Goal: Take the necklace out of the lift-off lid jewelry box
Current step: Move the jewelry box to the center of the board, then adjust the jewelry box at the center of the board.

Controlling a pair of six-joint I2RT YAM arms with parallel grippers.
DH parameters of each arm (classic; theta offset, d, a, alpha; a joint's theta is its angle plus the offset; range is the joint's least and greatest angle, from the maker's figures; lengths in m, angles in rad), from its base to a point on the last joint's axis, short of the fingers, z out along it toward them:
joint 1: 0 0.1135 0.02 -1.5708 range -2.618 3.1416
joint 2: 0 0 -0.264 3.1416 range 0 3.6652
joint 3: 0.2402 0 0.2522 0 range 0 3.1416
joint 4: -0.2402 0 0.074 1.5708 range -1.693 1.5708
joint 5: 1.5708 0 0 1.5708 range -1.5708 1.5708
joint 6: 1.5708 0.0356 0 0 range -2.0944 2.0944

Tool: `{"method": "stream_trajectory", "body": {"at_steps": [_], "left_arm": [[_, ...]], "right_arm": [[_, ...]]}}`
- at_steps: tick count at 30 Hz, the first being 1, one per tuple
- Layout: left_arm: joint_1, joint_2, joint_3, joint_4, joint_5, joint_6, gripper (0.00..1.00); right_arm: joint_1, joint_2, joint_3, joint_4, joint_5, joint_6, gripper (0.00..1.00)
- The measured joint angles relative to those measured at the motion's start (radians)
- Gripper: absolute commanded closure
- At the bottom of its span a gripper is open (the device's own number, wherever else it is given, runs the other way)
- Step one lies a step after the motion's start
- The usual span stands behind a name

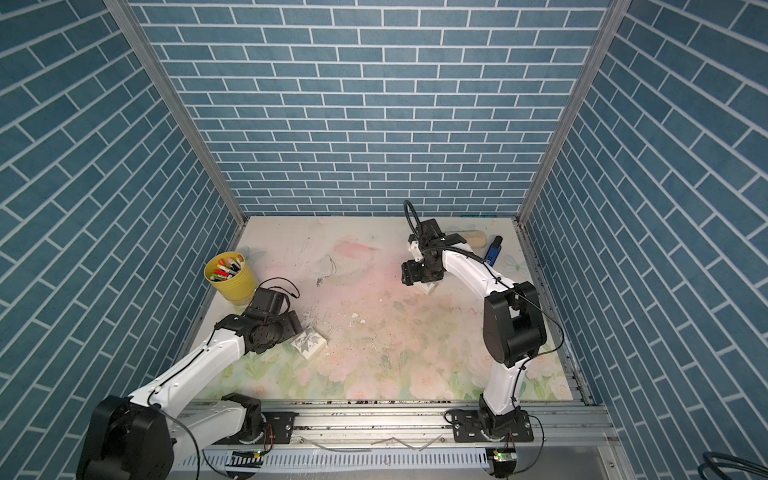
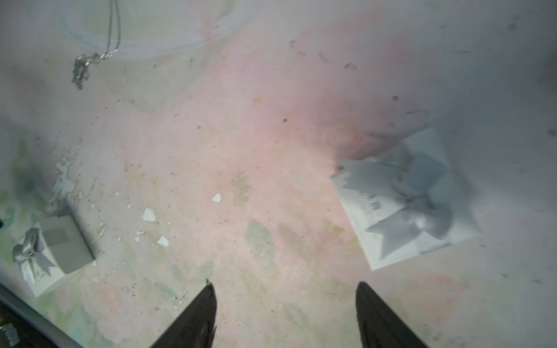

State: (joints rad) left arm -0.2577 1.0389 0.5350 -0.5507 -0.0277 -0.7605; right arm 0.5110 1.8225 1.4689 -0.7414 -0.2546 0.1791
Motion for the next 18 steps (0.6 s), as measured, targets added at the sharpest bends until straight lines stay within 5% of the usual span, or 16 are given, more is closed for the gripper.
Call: {"method": "stream_trajectory", "body": {"at_steps": [8,18], "left_arm": [[-0.19,0.072,-0.048,0.192,0.099,-0.101,0.41],[-0.381,0.368,0.258,0.294,0.056,-0.071,0.37]], "right_arm": [[0.108,0.002,-0.061,0.085,-0.118,0.043,0.29],[0.103,0.049,-0.043,0.084,-0.146,0.052,0.29]]}}
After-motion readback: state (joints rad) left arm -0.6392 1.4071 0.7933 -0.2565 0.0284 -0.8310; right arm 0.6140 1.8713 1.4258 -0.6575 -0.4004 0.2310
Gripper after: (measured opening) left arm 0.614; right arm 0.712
